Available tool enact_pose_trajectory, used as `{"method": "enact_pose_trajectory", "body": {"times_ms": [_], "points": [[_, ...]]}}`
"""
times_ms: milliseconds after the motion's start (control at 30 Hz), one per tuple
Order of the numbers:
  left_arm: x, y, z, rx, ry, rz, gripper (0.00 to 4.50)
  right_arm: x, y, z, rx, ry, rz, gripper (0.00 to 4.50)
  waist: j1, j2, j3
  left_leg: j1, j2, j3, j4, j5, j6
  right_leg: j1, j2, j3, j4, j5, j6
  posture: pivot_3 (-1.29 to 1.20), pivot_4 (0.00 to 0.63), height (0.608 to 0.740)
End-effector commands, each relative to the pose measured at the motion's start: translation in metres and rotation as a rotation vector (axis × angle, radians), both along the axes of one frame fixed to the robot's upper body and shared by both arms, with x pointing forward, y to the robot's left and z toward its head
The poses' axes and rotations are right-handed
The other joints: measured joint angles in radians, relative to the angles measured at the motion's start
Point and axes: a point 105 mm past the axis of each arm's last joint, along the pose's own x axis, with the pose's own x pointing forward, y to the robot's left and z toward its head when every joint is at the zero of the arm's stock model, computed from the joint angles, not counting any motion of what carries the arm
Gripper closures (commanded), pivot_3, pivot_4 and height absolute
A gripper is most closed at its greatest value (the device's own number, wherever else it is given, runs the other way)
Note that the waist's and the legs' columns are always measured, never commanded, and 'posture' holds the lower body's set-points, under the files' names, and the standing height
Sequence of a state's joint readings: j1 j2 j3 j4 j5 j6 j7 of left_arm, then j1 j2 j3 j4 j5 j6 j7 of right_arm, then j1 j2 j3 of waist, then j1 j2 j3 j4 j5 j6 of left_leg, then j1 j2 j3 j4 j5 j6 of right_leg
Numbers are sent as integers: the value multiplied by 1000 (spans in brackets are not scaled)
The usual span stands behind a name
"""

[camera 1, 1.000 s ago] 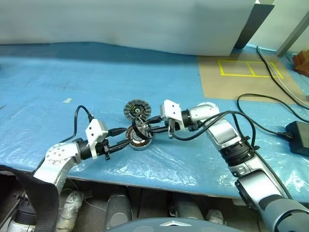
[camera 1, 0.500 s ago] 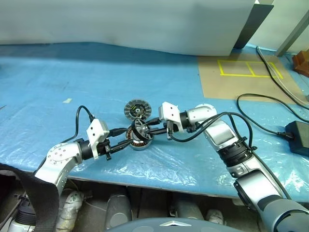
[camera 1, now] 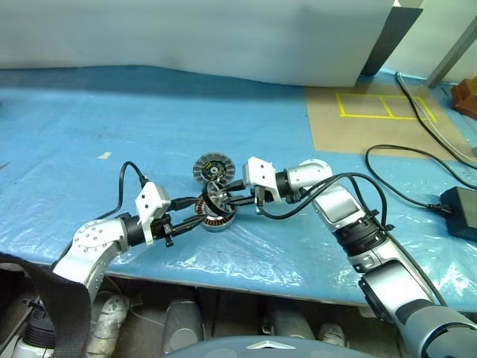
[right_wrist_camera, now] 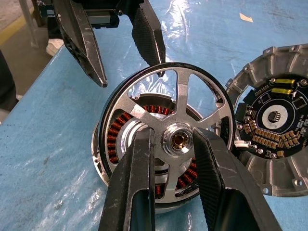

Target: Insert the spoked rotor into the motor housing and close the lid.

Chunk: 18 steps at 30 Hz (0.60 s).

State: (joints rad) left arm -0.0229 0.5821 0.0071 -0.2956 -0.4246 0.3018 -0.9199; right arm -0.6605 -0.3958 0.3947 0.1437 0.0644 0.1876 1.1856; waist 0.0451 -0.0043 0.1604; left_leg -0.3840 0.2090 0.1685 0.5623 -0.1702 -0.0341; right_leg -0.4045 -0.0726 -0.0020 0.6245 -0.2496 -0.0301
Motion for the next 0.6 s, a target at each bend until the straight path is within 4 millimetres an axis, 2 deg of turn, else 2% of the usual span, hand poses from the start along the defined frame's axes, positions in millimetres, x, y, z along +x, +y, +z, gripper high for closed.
{"method": "enact_pose_trajectory", "body": {"times_ms": [33, 67, 100, 300, 433, 600], "points": [[-1, -6, 12, -15, -41, -23, 2157, -2, 3, 9, 11, -30, 28, 3743, 0, 0, 0, 0, 0, 0, 0, 0, 0, 0, 0, 0, 0, 0, 0, 0, 150, 740], [0, -7, 13, -16, -41, -24, 2157, -2, 4, 9, 9, -36, 36, 3743, 0, 0, 0, 0, 0, 0, 0, 0, 0, 0, 0, 0, 0, 0, 0, 0, 150, 740], [0, -8, 14, -16, -43, -25, 2157, -4, 4, 8, 6, -27, 47, 3010, 0, 0, 0, 0, 0, 0, 0, 0, 0, 0, 0, 0, 0, 0, 0, 0, 150, 740], [-2, -12, 19, -18, -44, -25, 2157, 0, 4, 8, -2, -27, 26, 1022, 0, 0, 0, 0, 0, 0, 0, 0, 0, 0, 0, 0, 0, 0, 0, 0, 150, 740], [-2, -10, 20, -15, -36, -22, 2157, 1, 2, 14, 8, -15, 27, 1022, 0, 0, 0, 0, 0, 0, 0, 0, 0, 0, 0, 0, 0, 0, 0, 0, 150, 740], [-18, 12, 14, 31, 51, -85, 2157, -2, 2, 15, 14, 1, 37, 1022, -2, 0, 0, 0, 0, 0, 0, 0, 0, 0, 0, 0, 0, 0, 0, 0, 150, 740]]}}
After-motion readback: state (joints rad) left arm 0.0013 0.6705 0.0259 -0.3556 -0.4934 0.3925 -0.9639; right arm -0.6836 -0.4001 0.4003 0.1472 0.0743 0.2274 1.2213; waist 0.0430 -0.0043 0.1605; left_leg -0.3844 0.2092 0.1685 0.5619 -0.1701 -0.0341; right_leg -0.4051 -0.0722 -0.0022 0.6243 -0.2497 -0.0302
